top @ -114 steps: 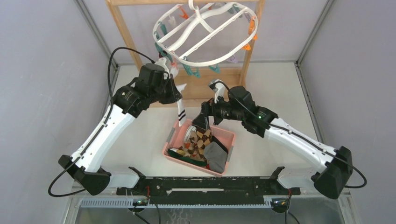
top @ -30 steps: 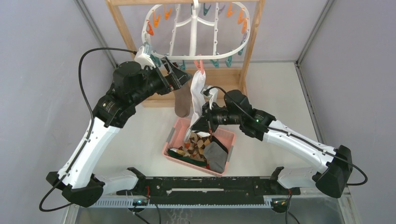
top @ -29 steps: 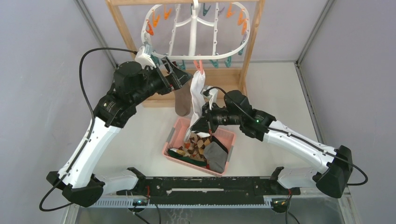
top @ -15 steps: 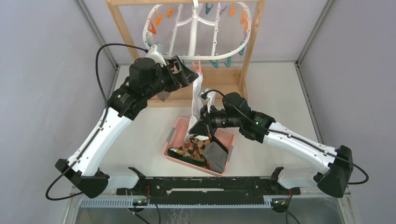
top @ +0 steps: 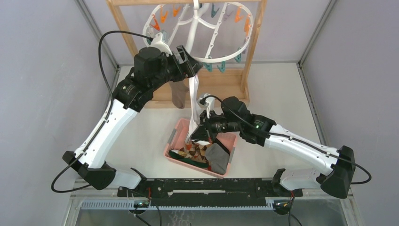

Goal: Remove the socks clipped to the hanger
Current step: Remove the sock from the hanger.

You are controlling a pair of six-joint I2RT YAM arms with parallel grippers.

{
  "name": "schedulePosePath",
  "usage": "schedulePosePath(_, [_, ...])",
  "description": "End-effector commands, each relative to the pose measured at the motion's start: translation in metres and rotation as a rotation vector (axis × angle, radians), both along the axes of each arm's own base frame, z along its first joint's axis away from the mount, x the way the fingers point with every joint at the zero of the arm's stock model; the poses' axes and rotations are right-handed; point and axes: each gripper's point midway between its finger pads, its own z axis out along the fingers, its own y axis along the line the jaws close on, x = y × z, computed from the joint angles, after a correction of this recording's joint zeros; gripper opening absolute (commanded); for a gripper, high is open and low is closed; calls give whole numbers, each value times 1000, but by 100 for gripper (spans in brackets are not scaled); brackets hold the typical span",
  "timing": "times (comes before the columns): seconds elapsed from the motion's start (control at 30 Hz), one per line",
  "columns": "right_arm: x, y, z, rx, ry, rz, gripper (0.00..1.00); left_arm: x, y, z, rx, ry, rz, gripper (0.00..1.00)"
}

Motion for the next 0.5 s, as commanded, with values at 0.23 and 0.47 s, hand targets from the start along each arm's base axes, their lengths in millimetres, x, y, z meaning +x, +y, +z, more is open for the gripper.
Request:
schedulePosePath(0.23, [1,2,11,5,-59,9,0,4,4,26,37,-49,24,79])
schedulePosePath(0.47, [2,2,9,-2,-59,11,0,5,5,19,61,-27,28,76])
